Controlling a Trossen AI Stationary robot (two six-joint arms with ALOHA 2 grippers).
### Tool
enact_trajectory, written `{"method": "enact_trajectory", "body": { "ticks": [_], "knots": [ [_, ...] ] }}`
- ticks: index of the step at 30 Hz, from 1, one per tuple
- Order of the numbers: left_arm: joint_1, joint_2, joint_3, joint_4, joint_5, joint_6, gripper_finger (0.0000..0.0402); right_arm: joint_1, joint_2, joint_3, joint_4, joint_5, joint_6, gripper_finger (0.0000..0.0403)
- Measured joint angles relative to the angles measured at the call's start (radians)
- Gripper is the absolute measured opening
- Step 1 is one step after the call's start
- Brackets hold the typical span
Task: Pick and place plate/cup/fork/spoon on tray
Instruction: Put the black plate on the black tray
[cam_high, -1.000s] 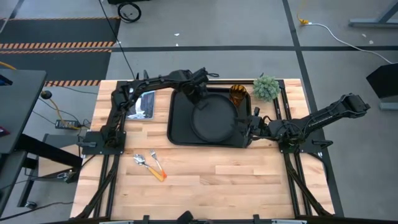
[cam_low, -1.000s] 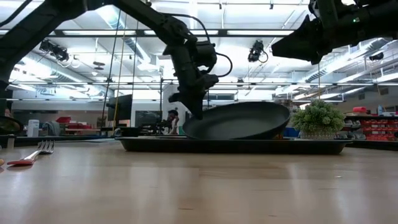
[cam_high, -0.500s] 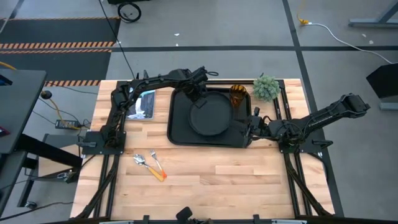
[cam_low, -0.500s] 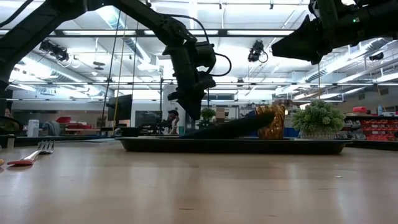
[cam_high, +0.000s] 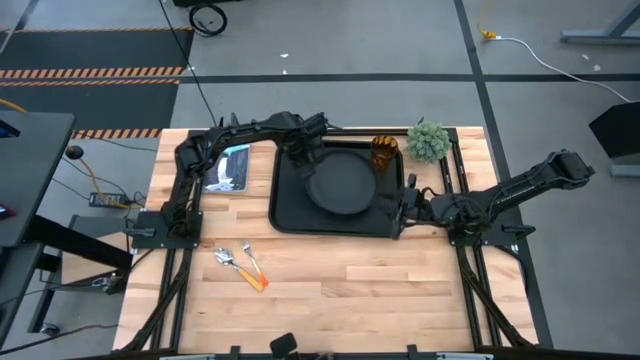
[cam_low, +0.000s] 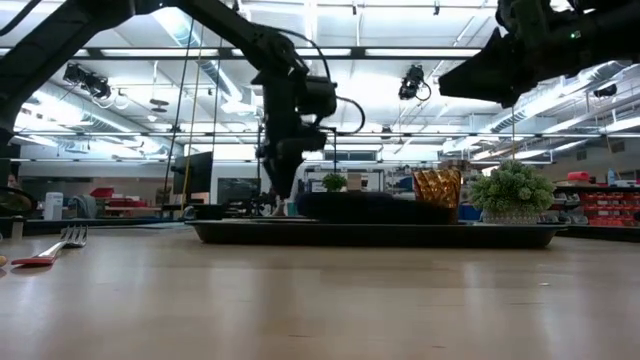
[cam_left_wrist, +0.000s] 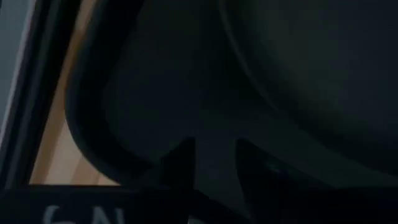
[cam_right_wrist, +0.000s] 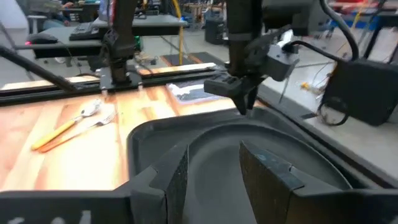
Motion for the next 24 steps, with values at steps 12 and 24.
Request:
{"method": "enact_trajectory", "body": {
  "ticks": [12, 24],
  "knots": [
    [-0.01, -0.001, -0.056, 0.125, -0.052, 0.037, 0.0107, 0.025, 0.0, 0.0, -0.021, 0.001, 0.029, 0.0151],
    [-0.044, 0.0, -0.169, 0.287, -0.034, 0.034, 0.0107, 0.032, 0.0, 0.0, -0.009, 0.002, 0.033, 0.0151]
  ]
}}
